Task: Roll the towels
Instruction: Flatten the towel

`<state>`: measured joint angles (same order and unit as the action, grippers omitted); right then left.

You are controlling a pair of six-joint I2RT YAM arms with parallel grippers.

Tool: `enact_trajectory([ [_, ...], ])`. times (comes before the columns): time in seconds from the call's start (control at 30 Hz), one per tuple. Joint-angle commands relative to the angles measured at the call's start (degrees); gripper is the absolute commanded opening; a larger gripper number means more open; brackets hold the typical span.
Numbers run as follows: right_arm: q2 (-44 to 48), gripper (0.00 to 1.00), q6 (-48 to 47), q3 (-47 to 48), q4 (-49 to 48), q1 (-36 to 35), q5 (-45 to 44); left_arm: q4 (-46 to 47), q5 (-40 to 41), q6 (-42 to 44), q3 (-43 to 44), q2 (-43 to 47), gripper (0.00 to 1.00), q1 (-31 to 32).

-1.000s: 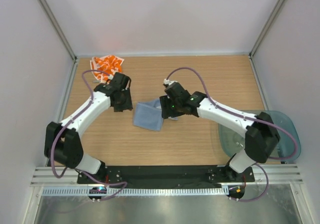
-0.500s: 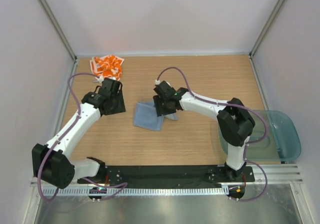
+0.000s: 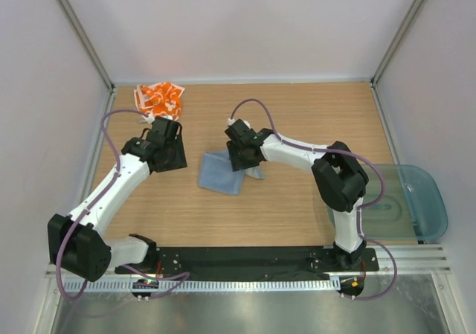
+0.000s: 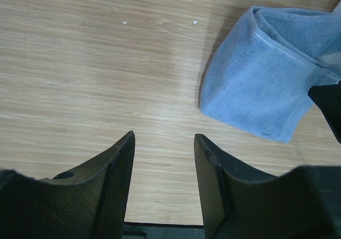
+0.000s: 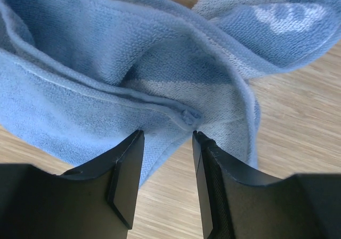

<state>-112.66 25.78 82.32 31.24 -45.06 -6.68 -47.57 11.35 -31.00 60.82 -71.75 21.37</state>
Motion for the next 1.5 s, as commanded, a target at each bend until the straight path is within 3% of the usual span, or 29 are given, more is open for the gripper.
enact_trajectory([
  [0.0,0.1,0.49,-0.9,2.7,0.0,1.0,-1.7,0.9,-0.3,0.5,0.0,0.8,0.5,0.1],
  [1.03,-0.5,0.44,-0.7,5.7,0.3,0.6,-1.9,0.9,-0.2,0.5,0.1,0.0,0.49,0.1],
  [1.47,-0.7,0.35,0.8,4.0,0.0,-0.7,-1.9,0.9,0.1,0.6,0.1,-0.1,0.49,0.1],
])
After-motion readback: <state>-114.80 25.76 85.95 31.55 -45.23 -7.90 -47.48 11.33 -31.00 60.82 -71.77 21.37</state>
